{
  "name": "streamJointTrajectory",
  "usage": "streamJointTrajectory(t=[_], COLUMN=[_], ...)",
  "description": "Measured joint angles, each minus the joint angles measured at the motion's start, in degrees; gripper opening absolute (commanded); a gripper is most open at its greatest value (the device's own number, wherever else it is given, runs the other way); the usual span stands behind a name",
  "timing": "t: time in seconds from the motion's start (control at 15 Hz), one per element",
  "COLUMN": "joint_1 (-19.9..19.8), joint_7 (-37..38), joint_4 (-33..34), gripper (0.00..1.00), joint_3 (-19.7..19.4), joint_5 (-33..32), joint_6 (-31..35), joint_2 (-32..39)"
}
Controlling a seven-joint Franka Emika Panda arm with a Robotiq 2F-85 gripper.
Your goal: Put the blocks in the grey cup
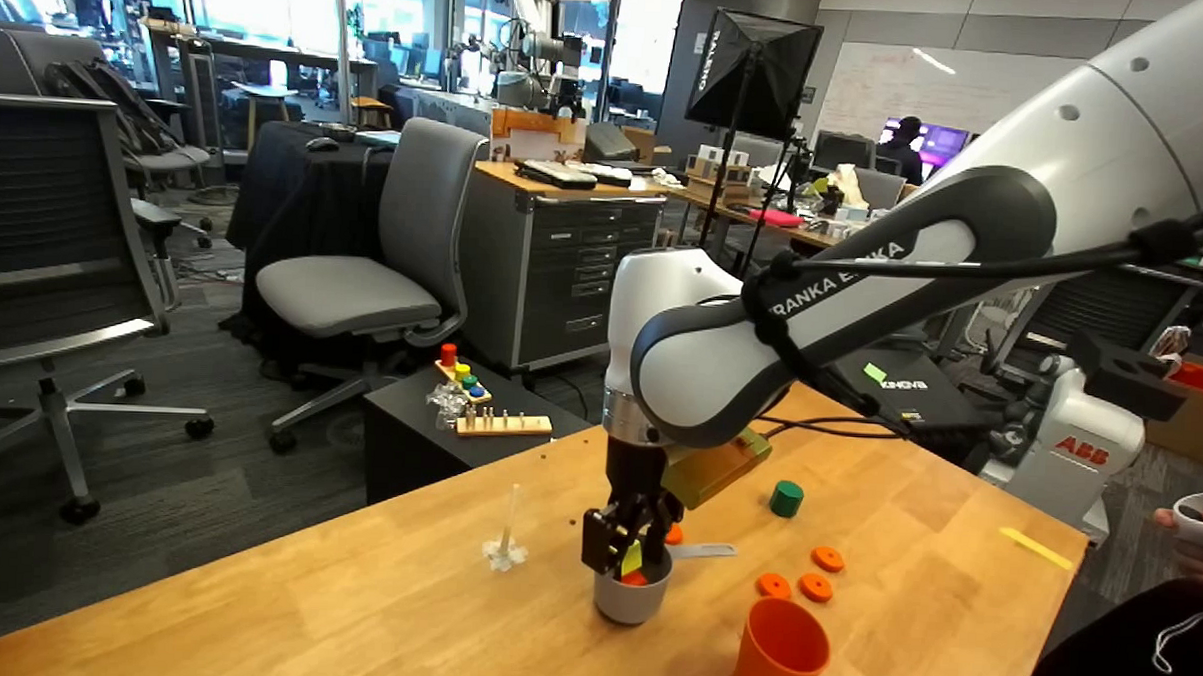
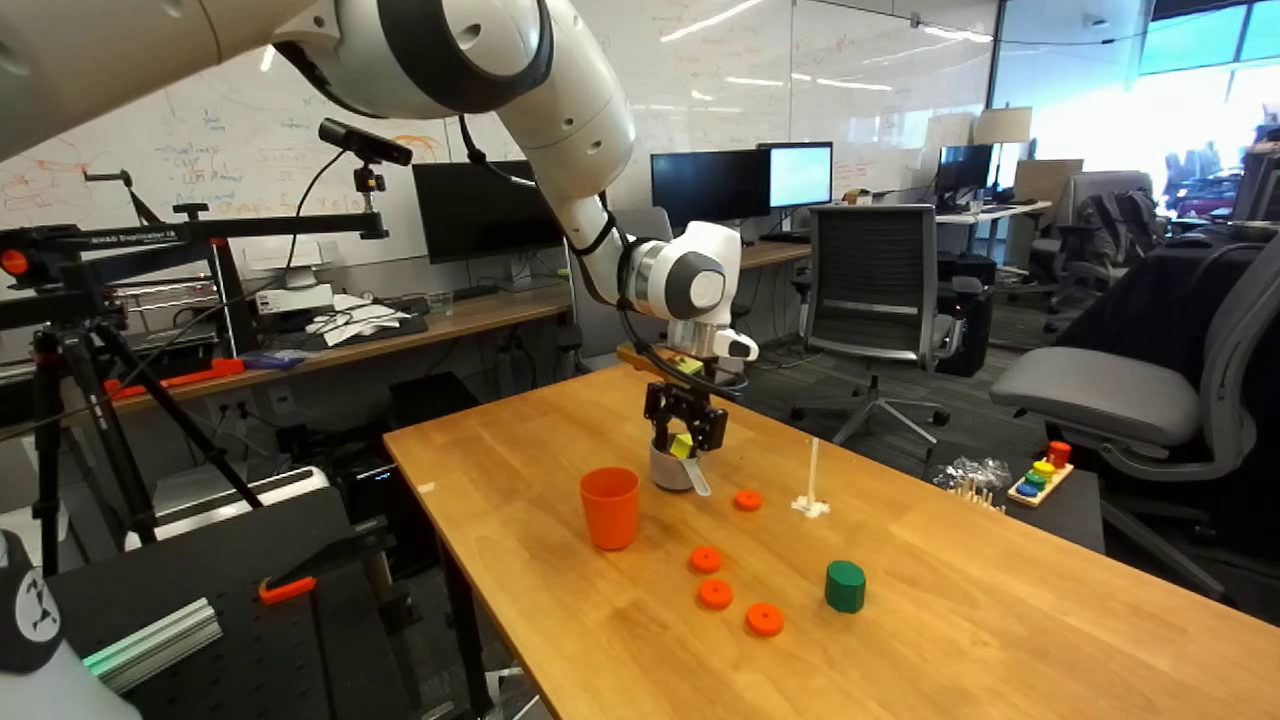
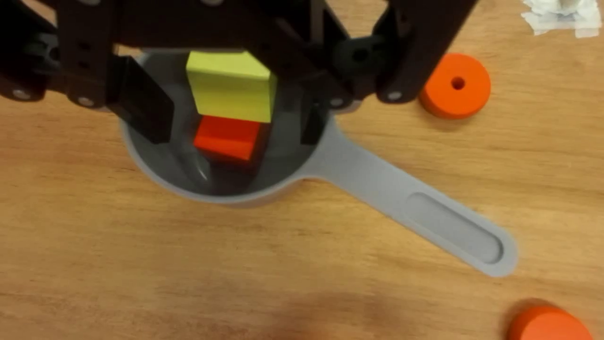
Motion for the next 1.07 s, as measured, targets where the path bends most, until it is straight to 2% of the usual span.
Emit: streamJointTrajectory(t=[0.2,0.27,0.33,0.53,0.6,0.73,1.07], joint_1=[0.08,0.15,0.22,0.57,0.7,0.94,1.17], joint_7=[0.0,0.0,0.0,0.01,0.04,0.1,0.12], joint_4=[0.0,0.0,0.0,0.01,0.01,0.01,0.01], gripper=[0.94,0.51,0.5,0.24,0.23,0.15,0.14], joint_3=[0.0,0.0,0.0,-0.01,-0.01,-0.01,-0.01], joint_5=[0.0,0.0,0.0,-0.4,-0.55,-0.9,-1.31], joint_6=[-0.01,-0.01,-0.01,-0.02,-0.02,-0.02,-0.01], joint_2=[0.0,0.0,0.0,-0.09,-0.09,-0.08,-0.08])
